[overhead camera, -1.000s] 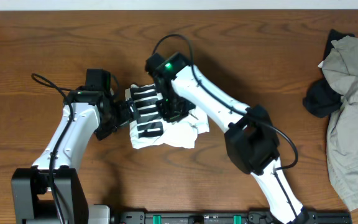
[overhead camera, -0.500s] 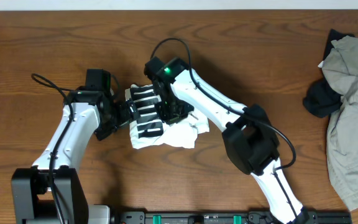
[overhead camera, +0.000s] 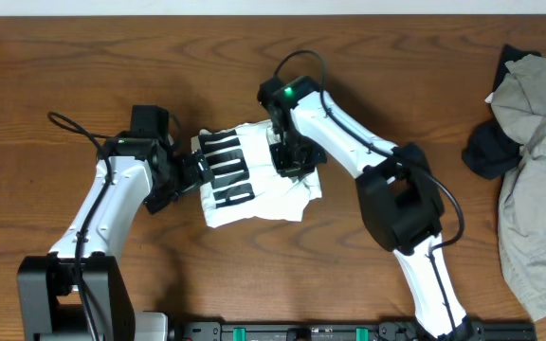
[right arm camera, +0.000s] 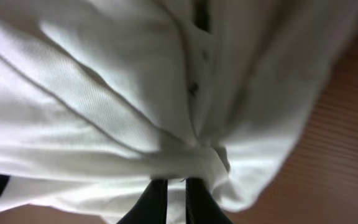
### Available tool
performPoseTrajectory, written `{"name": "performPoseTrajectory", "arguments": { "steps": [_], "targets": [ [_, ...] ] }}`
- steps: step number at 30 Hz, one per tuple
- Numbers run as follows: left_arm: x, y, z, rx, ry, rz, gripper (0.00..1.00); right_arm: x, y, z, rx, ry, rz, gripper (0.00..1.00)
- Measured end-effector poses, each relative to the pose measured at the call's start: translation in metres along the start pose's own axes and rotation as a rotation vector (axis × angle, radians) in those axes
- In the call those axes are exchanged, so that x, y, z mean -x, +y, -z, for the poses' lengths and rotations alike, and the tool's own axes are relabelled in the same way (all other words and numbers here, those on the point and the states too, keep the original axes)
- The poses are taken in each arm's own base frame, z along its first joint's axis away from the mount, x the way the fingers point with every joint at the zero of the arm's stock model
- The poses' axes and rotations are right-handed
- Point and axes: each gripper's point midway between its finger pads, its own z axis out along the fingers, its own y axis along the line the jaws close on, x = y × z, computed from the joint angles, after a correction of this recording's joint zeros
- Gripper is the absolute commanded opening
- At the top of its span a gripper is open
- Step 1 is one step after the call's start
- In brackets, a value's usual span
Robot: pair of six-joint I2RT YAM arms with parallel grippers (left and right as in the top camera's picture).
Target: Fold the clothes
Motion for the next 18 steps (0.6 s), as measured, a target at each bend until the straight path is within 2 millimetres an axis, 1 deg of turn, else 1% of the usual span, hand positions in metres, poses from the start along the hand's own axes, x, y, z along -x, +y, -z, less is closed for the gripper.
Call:
{"name": "performPoseTrajectory", "arguments": {
  "steps": [1, 5, 8, 10, 11, 13, 16, 18],
  "targets": [
    [0.000, 0.000, 0.000, 0.000, 0.000, 0.000, 0.98, 0.000, -0.001, 0.003, -0.005, -0.006, -0.001, 0.14],
    [0.000, 0.000, 0.000, 0.000, 0.000, 0.000, 0.98, -0.001, -0.009, 0.028, -0.044, -0.064, -0.018, 0.17],
    [0.000, 0.000, 0.000, 0.000, 0.000, 0.000, 0.98, -0.002, -0.011, 0.053, -0.055, -0.126, -0.023, 0.21],
    [0.000, 0.000, 0.000, 0.000, 0.000, 0.000, 0.98, -0.004, -0.013, 0.068, -0.056, -0.161, -0.027, 0.25],
    [0.000, 0.000, 0.000, 0.000, 0.000, 0.000, 0.98, -0.004, -0.013, 0.073, -0.055, -0.173, -0.030, 0.30],
    [0.000, 0.000, 0.000, 0.000, 0.000, -0.001, 0.98, -0.006, -0.014, 0.080, -0.058, -0.187, -0.034, 0.43],
    [0.001, -0.001, 0.000, -0.003, -0.004, -0.031, 0.98, -0.008, -0.017, 0.082, -0.067, -0.183, -0.041, 0.55],
    [0.001, -0.004, 0.000, -0.018, -0.003, -0.075, 0.98, -0.005, -0.021, 0.082, -0.061, -0.189, -0.057, 0.66]
  ]
}}
